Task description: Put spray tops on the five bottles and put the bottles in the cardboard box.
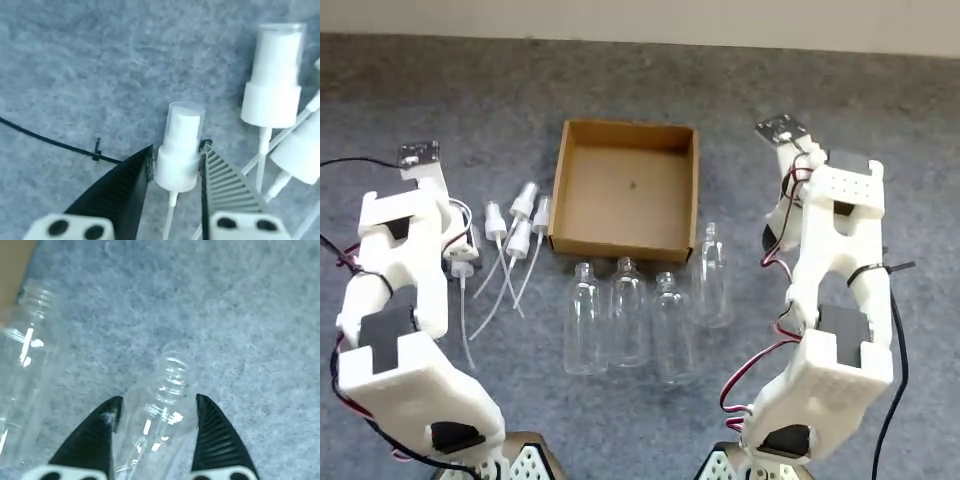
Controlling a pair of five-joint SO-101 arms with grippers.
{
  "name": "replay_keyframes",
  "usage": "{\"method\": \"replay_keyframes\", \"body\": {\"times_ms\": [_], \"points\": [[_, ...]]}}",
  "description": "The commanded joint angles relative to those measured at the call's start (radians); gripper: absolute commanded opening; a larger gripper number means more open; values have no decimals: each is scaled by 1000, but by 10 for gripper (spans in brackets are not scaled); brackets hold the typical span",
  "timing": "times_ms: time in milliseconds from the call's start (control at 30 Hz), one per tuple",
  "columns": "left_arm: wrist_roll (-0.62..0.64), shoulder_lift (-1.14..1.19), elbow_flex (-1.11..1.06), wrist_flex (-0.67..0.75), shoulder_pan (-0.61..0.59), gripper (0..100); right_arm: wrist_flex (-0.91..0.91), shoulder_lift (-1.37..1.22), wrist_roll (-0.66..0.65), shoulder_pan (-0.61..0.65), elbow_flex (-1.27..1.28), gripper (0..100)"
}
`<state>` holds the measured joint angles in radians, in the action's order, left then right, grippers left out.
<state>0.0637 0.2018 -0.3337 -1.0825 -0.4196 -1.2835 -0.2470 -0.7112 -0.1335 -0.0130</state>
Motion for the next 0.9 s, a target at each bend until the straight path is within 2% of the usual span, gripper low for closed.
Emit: {"method": "replay_keyframes", "body": {"times_ms": [0, 167, 467, 633, 867], "points": [[9, -27, 1, 14, 18, 139, 7, 10, -12, -5, -4, 4], [9, -27, -1, 26, 18, 60, 4, 15, -11, -5, -5, 4], [-23, -59, 50, 32, 13, 4, 4, 31, -9, -4, -21, 4], [-26, -154, 189, -115, 16, 4, 4, 140, -9, 16, -35, 4], [-29, -302, 392, -245, 18, 4, 4, 348, -9, 140, -25, 4]]}}
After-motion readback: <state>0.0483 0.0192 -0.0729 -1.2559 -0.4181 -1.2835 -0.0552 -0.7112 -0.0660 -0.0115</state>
